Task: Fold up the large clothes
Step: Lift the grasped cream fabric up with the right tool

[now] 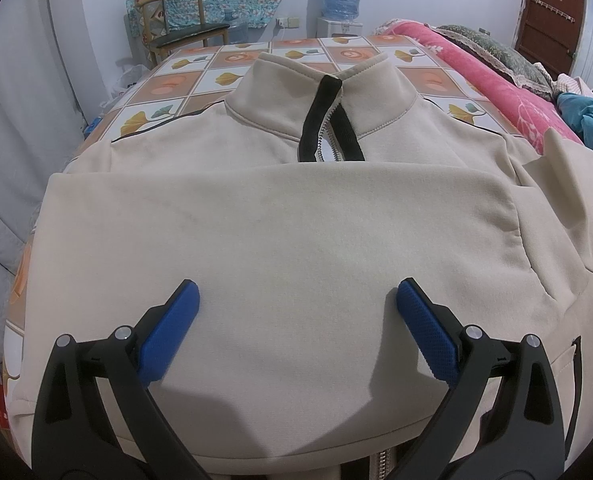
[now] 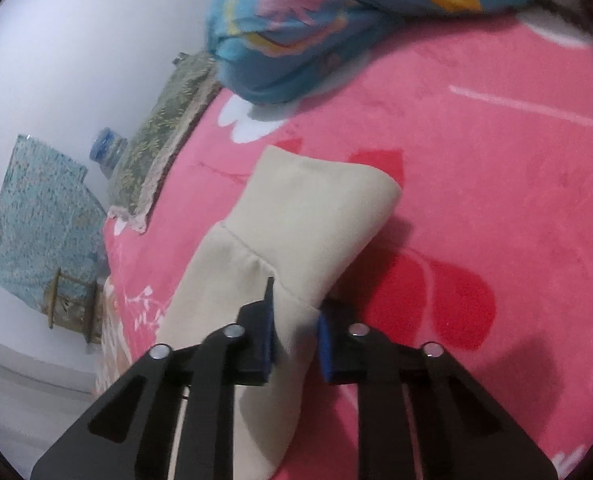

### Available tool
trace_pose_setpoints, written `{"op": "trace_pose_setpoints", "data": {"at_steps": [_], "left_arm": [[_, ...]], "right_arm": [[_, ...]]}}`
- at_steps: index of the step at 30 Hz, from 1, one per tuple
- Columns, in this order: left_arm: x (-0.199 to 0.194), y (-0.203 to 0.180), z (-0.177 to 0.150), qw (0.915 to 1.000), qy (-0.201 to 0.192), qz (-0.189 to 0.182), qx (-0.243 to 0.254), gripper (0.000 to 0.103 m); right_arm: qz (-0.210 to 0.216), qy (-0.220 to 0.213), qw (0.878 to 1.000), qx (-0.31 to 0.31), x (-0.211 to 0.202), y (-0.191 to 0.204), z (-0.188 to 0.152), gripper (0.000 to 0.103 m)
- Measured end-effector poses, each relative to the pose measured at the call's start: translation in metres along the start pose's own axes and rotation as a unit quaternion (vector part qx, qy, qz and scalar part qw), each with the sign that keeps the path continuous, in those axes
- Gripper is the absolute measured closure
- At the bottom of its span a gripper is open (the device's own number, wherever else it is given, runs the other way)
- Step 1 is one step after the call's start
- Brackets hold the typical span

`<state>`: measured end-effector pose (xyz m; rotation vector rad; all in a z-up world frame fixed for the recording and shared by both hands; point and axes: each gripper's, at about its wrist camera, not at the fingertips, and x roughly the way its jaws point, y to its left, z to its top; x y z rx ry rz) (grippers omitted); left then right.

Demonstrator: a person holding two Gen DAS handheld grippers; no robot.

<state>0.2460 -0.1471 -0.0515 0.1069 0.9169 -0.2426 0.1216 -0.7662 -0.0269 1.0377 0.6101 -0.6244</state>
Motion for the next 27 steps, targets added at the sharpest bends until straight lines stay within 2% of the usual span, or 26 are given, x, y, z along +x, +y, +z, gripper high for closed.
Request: {"op": "trace_pose_setpoints", "data": {"at_steps": [6,9,18,27], "left_arm": [[0.000,0.000,0.000,1.0000,0.000,0.000,0.000,0.007],[0.000,0.000,0.000,1.0000,0.000,0.000,0.000,0.007],[0.000,0.001,-0.001,1.0000,-0.001,-0.001,0.000,0.007],[0.000,0.000,-0.001,1.0000,-0.001,-0.001,0.000,0.007]], "right_arm": [[0.019,-0.026,0.996,-0.088,-0.037,0.049,-0.015,0.090],[0.043,-0.033,0.990,-0.128,-0.058,0.076,-0.027,0.090],[0.139,-0.044,0.966,-0.213,-0.119,0.151,-0.075,0.091],[0.168,-0.045,0.937,-0.303,-0.155,0.203,-0.129,0.091]]}}
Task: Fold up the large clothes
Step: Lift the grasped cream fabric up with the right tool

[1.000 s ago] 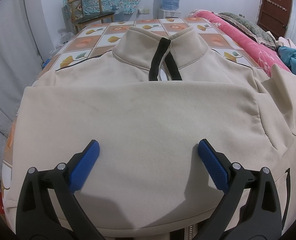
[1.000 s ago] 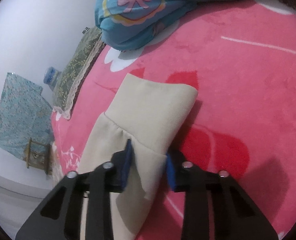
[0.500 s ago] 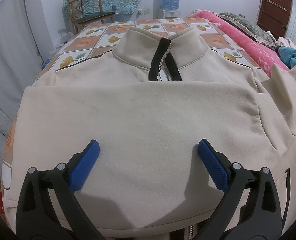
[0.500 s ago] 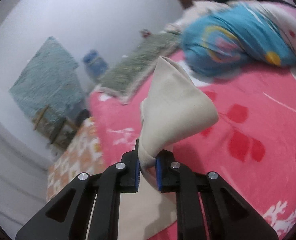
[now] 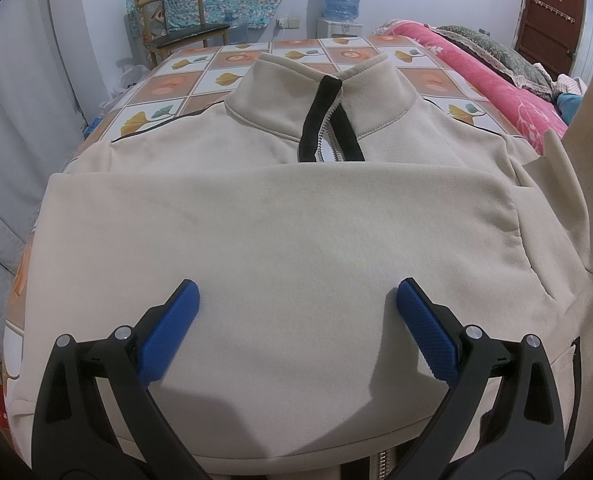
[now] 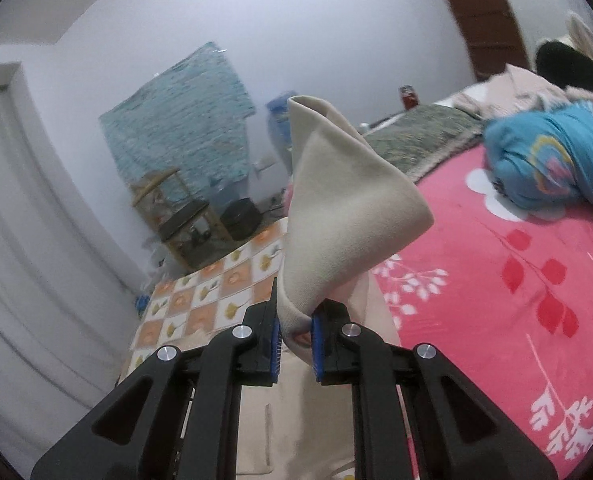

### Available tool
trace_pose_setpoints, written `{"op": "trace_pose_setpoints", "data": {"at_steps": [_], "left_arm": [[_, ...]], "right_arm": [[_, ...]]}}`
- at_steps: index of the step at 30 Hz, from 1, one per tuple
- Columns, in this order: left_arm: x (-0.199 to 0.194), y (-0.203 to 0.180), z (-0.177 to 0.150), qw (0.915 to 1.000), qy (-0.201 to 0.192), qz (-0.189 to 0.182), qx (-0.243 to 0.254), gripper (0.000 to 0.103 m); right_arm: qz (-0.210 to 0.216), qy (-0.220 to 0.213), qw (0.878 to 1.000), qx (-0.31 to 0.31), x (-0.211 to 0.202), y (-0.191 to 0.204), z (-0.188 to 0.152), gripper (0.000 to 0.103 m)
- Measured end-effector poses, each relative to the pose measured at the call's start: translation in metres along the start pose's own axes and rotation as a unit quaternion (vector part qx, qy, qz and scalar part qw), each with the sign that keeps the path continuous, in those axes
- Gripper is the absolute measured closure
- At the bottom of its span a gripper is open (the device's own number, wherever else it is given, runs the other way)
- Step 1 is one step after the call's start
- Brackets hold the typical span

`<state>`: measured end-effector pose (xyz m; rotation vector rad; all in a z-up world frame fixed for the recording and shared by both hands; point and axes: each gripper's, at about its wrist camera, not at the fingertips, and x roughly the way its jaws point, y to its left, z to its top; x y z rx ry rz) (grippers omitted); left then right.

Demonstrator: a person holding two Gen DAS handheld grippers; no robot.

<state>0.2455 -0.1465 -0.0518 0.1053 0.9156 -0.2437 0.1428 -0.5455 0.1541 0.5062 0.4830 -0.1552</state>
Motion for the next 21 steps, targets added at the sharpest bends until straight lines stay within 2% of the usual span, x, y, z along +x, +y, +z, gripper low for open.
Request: {"op": "trace_pose_setpoints", "data": {"at_steps": [11,21], "left_arm": [[0.000,0.000,-0.001,1.0000,0.000,0.000,0.000,0.007],[0.000,0.000,-0.001,1.0000,-0.001,0.000,0.000,0.007]], "right_arm": [[0.059,0.024,0.997,-0.041,-0.004,0.062,-0.018,0.091],[0.094,0.032,0.993,-0.059,-0.008,0.096,-0.026,0.091]]}}
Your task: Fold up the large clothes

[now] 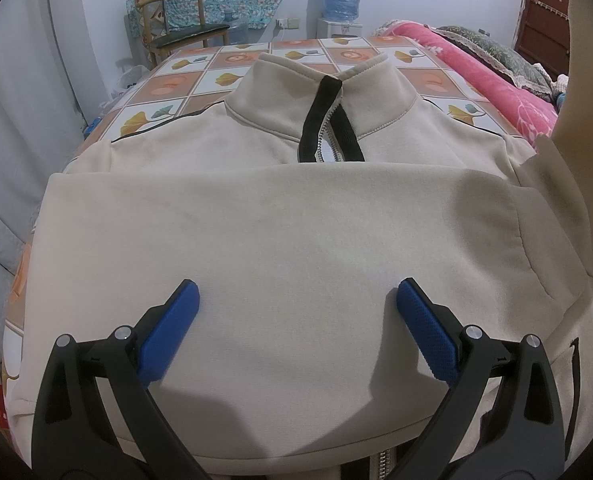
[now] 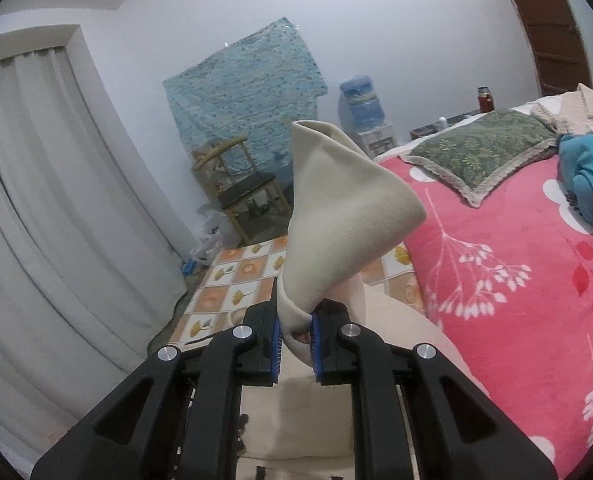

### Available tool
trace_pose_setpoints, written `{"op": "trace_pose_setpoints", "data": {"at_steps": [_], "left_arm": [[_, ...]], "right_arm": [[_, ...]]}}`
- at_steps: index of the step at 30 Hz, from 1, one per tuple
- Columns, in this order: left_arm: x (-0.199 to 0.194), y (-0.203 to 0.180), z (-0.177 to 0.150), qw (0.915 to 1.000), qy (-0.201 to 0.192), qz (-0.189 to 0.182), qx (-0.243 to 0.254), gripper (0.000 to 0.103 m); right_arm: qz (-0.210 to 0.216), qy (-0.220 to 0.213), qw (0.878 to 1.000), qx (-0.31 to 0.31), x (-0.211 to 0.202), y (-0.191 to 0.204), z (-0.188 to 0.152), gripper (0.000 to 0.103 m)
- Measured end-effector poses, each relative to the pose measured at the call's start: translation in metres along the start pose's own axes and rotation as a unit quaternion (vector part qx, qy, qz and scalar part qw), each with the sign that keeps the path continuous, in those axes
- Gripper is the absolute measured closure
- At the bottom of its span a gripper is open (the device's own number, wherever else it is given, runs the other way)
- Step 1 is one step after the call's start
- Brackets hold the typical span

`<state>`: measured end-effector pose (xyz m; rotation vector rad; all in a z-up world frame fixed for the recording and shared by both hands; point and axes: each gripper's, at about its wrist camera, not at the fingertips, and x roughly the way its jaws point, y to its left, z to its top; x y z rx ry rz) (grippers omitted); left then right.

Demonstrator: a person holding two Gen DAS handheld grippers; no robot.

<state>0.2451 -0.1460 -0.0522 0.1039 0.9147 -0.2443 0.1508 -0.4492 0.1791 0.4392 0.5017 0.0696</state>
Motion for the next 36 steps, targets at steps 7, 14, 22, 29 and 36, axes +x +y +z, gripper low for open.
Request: {"op": "trace_pose_setpoints", "data": {"at_steps": [7,14,22,29,36], "left_arm": [[0.000,0.000,0.000,1.0000,0.000,0.000,0.000,0.007],[0.000,0.001,0.000,1.0000,0.000,0.000,0.000,0.007],[0.000,0.001,-0.001,1.0000,-0.001,-0.001,-0.001,0.007],[-0.002,0.003,0.000,1.0000,0.003,-0.004,-0.003,0.007],[-0.049,0.042,0.000,0.9982,-0.022,0.001,-0.056,0.007]], "right_arm": [[0.030,-0.008,0.999,-0.014,-0.005,0.025,0.004,0.091],[0.052,-0.013,0.998,-0.023,-0.008,0.045,0.004,0.091],[0.076,-0.018,0.997,-0.027,-0.013,0.064,0.004,0.091],[0.087,-0.021,0.996,-0.027,-0.013,0.076,0.005,0.091],[0.056,-0.028,0.997,-0.038,-0.006,0.083,0.000,0.091]]}}
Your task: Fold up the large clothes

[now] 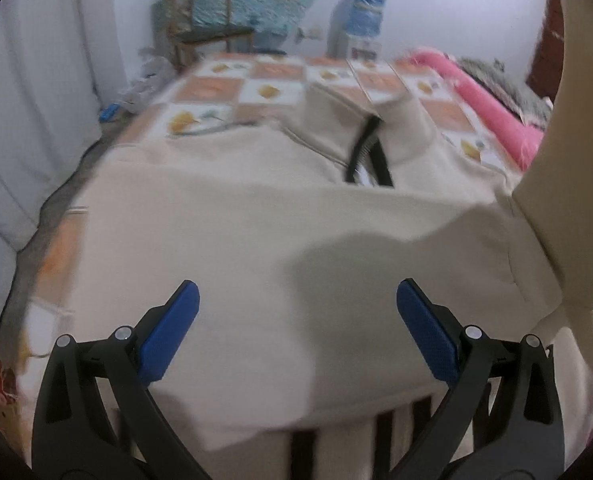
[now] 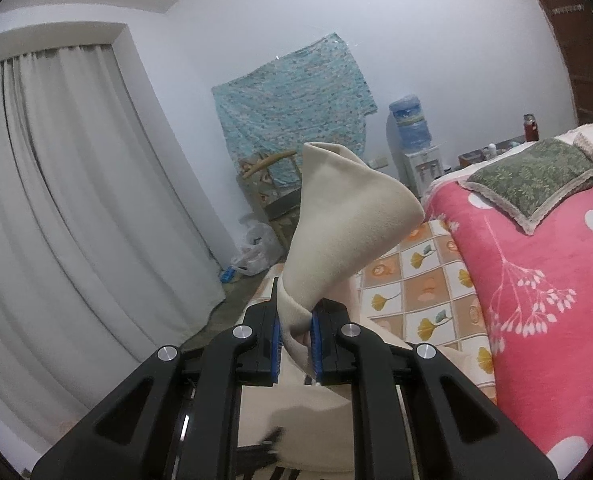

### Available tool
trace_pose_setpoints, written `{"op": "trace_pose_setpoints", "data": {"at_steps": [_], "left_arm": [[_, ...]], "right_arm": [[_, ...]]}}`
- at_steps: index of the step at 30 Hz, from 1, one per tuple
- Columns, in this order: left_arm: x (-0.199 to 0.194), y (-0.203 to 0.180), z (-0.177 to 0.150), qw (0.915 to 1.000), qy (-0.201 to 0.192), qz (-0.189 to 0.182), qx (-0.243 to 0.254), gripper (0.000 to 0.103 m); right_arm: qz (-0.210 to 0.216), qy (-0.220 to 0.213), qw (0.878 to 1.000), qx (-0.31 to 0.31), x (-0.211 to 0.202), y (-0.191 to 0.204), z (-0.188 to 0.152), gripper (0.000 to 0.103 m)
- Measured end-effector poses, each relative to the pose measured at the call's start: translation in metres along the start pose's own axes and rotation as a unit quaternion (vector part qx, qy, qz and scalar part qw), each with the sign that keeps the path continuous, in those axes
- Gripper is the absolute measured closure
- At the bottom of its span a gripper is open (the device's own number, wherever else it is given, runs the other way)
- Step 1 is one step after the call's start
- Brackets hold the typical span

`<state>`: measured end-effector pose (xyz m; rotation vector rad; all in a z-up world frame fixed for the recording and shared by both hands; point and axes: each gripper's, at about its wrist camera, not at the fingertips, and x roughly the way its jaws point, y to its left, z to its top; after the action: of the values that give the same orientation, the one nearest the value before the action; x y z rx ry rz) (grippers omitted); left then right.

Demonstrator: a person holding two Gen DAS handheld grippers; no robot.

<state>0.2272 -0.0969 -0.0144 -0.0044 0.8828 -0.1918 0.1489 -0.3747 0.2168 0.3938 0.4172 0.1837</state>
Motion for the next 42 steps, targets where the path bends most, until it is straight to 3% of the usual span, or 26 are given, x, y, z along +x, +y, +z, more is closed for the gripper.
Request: {"op": "trace_pose_setpoints", "data": {"at_steps": [4,10,15,19,23,26,27,28,31,32,34,37,39,42], "left_arm": [[-0.020,0.035,-0.005,0.9995,-0.015,0.017,-0.022,0.010],[-0.015,0.086,-0.019,0.9984,0.013,0.020,-0.051,0.048],[-0.003,0.108,-0.030,0.9974,0.038,-0.002,-0.061,0.064],[-0.008,0.116,-0.032,0.9968,0.035,-0.027,-0.067,0.065],[-0.018,0.126,-0.035,0.9956,0.030,-0.048,-0.074,0.065],[-0.028,0.134,-0.036,0.9940,0.026,-0.070,-0.080,0.065],[-0.030,0.137,-0.036,0.9929,0.026,-0.080,-0.085,0.065],[-0.032,0.139,-0.036,0.9919,0.026,-0.087,-0.089,0.065],[-0.036,0.145,-0.036,0.9883,0.025,-0.111,-0.101,0.065],[-0.037,0.146,-0.035,0.9870,0.024,-0.120,-0.105,0.065],[-0.039,0.146,-0.033,0.9858,0.022,-0.129,-0.105,0.065],[-0.037,0.142,-0.026,0.9834,0.021,-0.145,-0.108,0.062],[-0.032,0.139,-0.019,0.9827,0.023,-0.147,-0.110,0.059],[-0.017,0.130,-0.006,0.9852,0.027,-0.132,-0.106,0.056]], "right_arm": [[-0.019,-0.001,1.000,-0.012,0.009,0.011,-0.007,0.091],[-0.035,0.003,0.999,-0.024,0.031,0.032,-0.019,0.091],[-0.051,0.003,0.998,-0.041,0.051,0.051,-0.033,0.091],[-0.048,0.014,0.997,-0.059,0.078,0.071,-0.052,0.091],[-0.035,0.053,0.993,-0.096,0.117,0.098,-0.082,0.091],[-0.010,0.119,0.983,-0.142,0.154,0.119,-0.116,0.089],[0.006,0.170,0.972,-0.162,0.175,0.126,-0.135,0.082],[0.013,0.210,0.962,-0.172,0.189,0.129,-0.149,0.068],[0.017,0.312,0.934,-0.172,0.219,0.125,-0.186,0.058],[0.023,0.320,0.933,-0.160,0.218,0.120,-0.189,0.057],[0.032,0.311,0.941,-0.129,0.207,0.105,-0.184,0.045],[0.025,0.272,0.959,-0.077,0.177,0.070,-0.163,0.040],[0.001,0.249,0.967,-0.054,0.157,0.045,-0.150,0.039],[-0.068,0.219,0.973,-0.030,0.128,0.002,-0.134,0.039]]}}
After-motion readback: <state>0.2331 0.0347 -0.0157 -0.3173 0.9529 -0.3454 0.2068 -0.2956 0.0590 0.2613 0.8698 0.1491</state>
